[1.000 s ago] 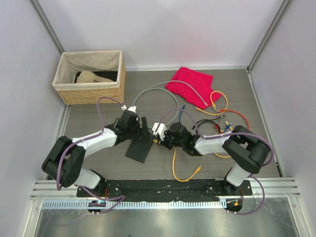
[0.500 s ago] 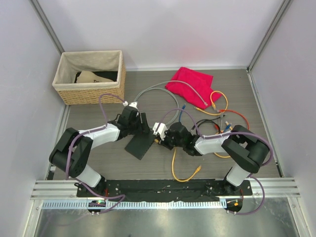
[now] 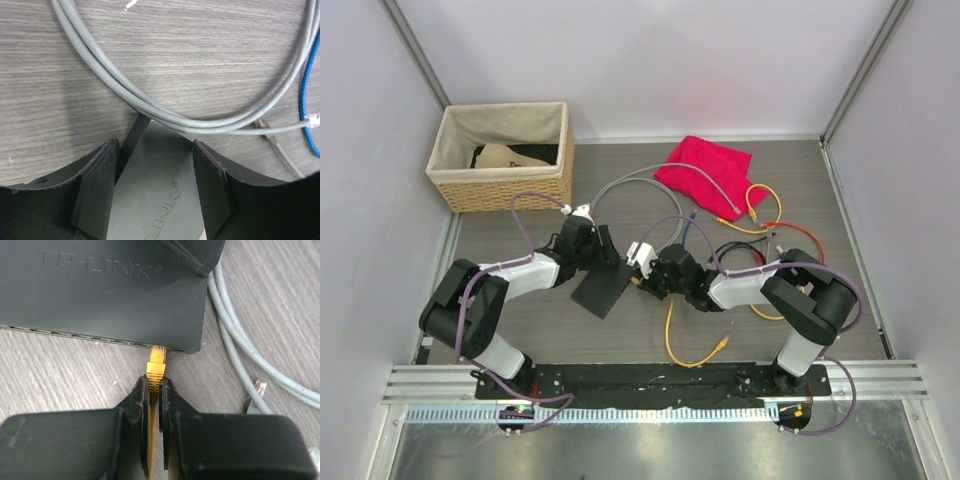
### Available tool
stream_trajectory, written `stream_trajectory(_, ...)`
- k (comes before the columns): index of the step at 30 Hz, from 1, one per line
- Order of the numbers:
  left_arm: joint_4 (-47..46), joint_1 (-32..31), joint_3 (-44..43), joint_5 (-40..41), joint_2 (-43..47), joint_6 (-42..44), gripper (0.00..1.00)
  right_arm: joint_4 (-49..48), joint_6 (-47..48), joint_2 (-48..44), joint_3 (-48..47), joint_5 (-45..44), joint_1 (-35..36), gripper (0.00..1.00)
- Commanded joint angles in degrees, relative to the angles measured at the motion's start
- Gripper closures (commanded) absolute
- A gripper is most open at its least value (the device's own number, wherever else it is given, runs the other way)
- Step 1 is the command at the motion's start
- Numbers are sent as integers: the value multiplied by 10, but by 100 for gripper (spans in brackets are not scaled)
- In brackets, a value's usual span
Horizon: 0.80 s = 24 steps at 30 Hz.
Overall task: Insert the plug into the switch port
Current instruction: Insert the connector into the switch port.
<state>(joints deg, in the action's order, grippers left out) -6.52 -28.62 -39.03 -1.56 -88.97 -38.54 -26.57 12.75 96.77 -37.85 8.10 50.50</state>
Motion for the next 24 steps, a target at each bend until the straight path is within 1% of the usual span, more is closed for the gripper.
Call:
stream_trajectory(1,54,-39,19,-124,-32,-37,37,-207,-3,6,-83,31,14,99)
stream_trajectory(3,90,-38,-1,-94,-30,-22,35,-192,-1,7,-77,37,14,99)
stream_trajectory(4,112,-36,-10,-45,-30,-8,32,-170,-1,8,-74,39,14,99)
stream_trajectory(6,129,-34,-33,10,-28,-1,29,-156,-6,10,-57,40,14,99)
stream_trajectory(7,140,-31,-42,53,-30,8,26,-159,-13,11,-48,36,14,99)
stream_trajectory(9,150,-29,-77,80,-38,19,23,-164,-28,16,-23,20,14,99)
stream_trajectory(10,165,-30,-90,101,-49,24,20,-167,-33,17,-16,13,14,98)
stream_trajectory(12,179,-29,-122,119,-57,26,18,-165,-40,16,3,-5,14,94)
stream_trajectory(15,204,-27,-150,145,-51,25,12,-162,-53,2,30,-30,14,85)
stream_trajectory(16,217,-28,-155,148,-45,24,11,-158,-63,-14,36,-39,13,78)
stream_trajectory(17,224,-27,-159,157,-25,22,10,-150,-66,-26,42,-47,13,75)
stream_trajectory(18,230,-28,-164,161,-15,22,5,-131,-69,-37,51,-59,13,70)
stream_trajectory(19,245,-27,-172,167,0,21,3,-116,-72,-63,52,-62,13,61)
stream_trajectory(20,257,-26,-179,175,25,21,1,-98,-73,-76,52,-65,13,58)
stream_trajectory(21,286,-26,-186,188,41,21,0,-54,-74,-92,47,-69,12,55)
stream_trajectory(22,302,-26,-205,194,55,21,0,-30,-75,-110,43,-78,12,49)
stream_trajectory(23,319,-25,-215,199,87,22,0,-8,-76,-141,38,-78,10,46)
stream_trajectory(24,352,-24,-224,205,104,24,0,40,-77,-159,27,-102,4,43)
